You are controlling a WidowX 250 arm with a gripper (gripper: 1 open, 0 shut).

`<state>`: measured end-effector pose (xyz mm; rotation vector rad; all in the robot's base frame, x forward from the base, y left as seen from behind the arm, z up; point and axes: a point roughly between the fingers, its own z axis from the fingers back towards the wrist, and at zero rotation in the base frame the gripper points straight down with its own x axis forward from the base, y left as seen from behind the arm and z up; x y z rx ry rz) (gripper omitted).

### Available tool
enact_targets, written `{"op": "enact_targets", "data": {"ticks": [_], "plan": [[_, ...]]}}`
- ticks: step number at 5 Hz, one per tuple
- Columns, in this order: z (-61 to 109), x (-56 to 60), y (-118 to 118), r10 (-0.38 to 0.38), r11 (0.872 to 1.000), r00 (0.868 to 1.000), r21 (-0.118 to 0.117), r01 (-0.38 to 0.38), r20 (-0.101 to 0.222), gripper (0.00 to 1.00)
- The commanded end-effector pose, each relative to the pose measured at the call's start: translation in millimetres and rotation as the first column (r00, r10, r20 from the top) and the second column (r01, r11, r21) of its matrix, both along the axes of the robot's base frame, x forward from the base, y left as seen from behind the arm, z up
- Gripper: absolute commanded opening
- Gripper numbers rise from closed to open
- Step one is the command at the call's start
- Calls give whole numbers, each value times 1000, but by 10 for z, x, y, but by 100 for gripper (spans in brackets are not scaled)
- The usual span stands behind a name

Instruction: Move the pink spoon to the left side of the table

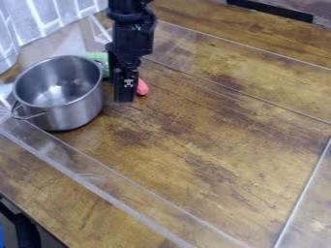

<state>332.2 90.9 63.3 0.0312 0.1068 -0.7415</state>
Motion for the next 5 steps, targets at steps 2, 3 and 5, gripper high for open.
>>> {"op": "enact_targets", "data": {"ticks": [2,3,5], "plan": [[141,237,111,-90,996,993,-3,90,83,100],[204,240,77,-76,997,993,-8,77,87,0],[64,350,47,-111,993,989,-17,113,95,0]]}}
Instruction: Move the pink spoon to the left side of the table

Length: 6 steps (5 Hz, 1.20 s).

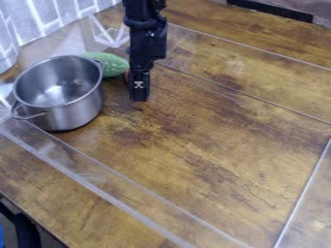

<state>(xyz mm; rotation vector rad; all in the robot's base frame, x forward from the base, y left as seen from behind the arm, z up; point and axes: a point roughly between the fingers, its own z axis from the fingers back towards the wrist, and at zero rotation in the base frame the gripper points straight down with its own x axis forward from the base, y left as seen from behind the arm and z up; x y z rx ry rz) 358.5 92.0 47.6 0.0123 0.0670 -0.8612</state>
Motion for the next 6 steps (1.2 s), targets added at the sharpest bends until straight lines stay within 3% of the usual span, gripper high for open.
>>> {"op": "enact_targets", "data": {"ticks": [1,3,5,6], "plan": [[253,58,27,-48,999,996,14,48,69,0],[144,130,79,-12,1000,998,21,11,68,0],[205,233,-54,24,999,997,29,-26,69,0],[147,250,-153,87,995,993,38,-90,75,0]]}}
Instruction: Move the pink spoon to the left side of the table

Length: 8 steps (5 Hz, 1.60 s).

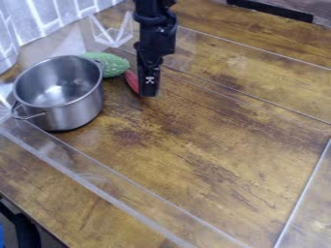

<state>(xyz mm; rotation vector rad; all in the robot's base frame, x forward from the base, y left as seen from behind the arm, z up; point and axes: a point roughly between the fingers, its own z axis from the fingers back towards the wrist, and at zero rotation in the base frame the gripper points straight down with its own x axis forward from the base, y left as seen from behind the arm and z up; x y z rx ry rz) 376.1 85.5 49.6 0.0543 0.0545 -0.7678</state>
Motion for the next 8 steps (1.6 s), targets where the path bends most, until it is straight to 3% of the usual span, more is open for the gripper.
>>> {"op": "enact_targets", "data": {"ticks": [1,3,5,7,8], "plan": [[35,93,-189,56,998,997,13,-56,48,0],[-134,172,-81,42,999,998,13,-42,46,0],[-145,184,-26,129,991,990,16,-130,54,0],[-134,110,-101,161,987,985,19,-162,59,0],[-126,70,-26,218,975,974,20,-220,63,0]]}}
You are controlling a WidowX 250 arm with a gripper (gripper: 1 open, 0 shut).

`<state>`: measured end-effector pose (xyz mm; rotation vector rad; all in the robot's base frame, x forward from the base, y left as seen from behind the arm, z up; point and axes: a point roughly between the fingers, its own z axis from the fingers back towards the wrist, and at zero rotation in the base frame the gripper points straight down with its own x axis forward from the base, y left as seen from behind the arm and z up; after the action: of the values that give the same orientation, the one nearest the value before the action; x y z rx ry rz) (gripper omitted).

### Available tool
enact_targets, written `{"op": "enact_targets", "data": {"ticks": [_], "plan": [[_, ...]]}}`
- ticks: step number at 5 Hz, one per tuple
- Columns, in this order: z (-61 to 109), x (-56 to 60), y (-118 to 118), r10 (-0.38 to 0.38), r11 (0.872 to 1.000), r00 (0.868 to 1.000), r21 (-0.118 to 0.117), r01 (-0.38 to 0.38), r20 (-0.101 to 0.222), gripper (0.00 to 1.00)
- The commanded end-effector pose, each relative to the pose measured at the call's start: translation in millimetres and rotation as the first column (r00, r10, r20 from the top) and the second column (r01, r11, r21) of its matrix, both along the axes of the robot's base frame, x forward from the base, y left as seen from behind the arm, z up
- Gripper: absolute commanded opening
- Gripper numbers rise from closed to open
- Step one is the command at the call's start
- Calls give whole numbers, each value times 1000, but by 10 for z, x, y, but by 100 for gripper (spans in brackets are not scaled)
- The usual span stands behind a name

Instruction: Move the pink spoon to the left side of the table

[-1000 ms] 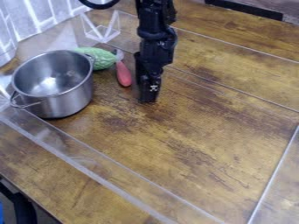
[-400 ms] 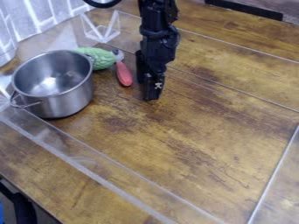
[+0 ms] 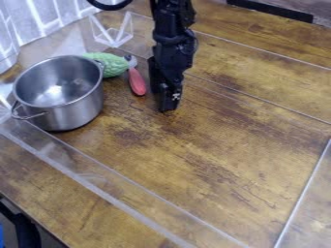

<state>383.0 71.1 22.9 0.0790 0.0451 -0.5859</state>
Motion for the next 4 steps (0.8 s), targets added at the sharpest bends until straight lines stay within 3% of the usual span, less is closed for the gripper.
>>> {"op": "enact_targets", "data": {"ticks": [1,3,4], "plan": [[160,-45,190,99,995,994,7,-100,42,0],[415,-145,165,93,996,994,8,-94,63,0],[538,-85,155,123,992,990,8,-123,65,0]]}}
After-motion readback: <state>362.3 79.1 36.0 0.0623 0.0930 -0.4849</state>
